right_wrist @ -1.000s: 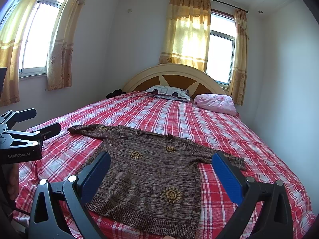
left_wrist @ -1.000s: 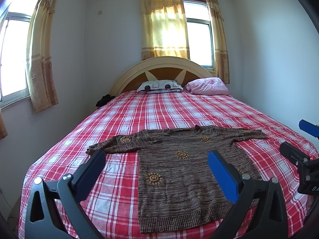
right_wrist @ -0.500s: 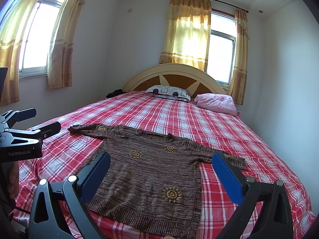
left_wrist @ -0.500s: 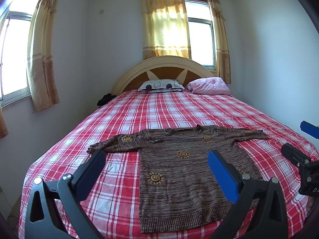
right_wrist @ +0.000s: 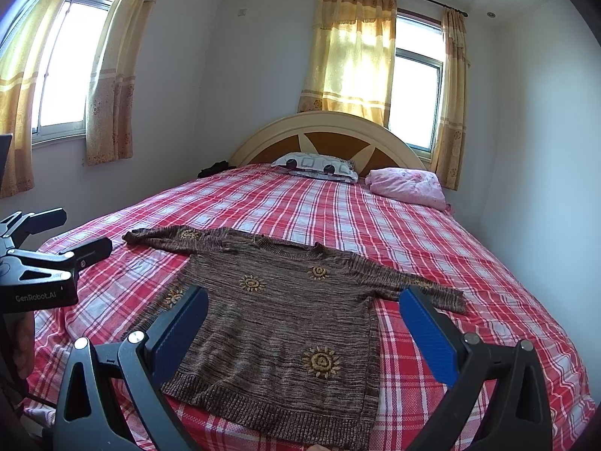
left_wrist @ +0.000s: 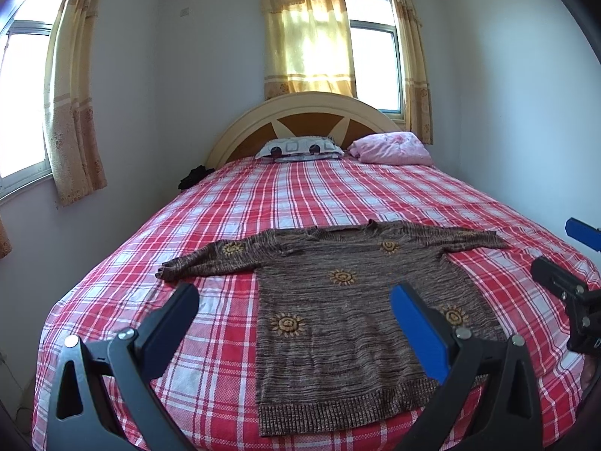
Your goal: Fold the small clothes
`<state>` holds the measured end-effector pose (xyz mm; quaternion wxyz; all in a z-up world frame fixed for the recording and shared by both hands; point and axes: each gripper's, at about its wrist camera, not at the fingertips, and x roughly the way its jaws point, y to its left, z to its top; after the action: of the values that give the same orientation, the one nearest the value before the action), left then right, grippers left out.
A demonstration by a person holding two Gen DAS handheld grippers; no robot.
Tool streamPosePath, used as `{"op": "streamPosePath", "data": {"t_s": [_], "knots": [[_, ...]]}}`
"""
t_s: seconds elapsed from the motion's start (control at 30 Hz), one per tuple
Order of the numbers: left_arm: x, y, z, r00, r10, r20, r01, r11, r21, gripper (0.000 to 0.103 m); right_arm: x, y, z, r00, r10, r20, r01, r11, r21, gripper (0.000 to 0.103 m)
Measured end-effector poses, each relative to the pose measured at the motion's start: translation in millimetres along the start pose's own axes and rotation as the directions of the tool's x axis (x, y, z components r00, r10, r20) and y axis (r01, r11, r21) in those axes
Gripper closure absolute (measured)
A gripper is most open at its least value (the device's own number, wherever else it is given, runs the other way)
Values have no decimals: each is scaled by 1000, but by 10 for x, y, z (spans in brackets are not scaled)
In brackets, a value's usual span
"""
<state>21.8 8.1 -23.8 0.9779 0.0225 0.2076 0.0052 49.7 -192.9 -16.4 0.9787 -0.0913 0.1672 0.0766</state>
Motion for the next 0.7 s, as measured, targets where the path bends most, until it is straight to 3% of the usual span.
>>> {"op": "streamPosePath", "data": {"t_s": [0.4, 0.7], "knots": [[738, 17, -294, 988, 34, -147, -25, 998, 64, 0, 633, -345, -388, 988, -34, -150, 40, 999, 33, 1], [1256, -32, -140, 977, 69, -200, -47, 992, 115, 0, 1091, -814, -515, 970, -72, -230, 92, 993, 76, 1]]}}
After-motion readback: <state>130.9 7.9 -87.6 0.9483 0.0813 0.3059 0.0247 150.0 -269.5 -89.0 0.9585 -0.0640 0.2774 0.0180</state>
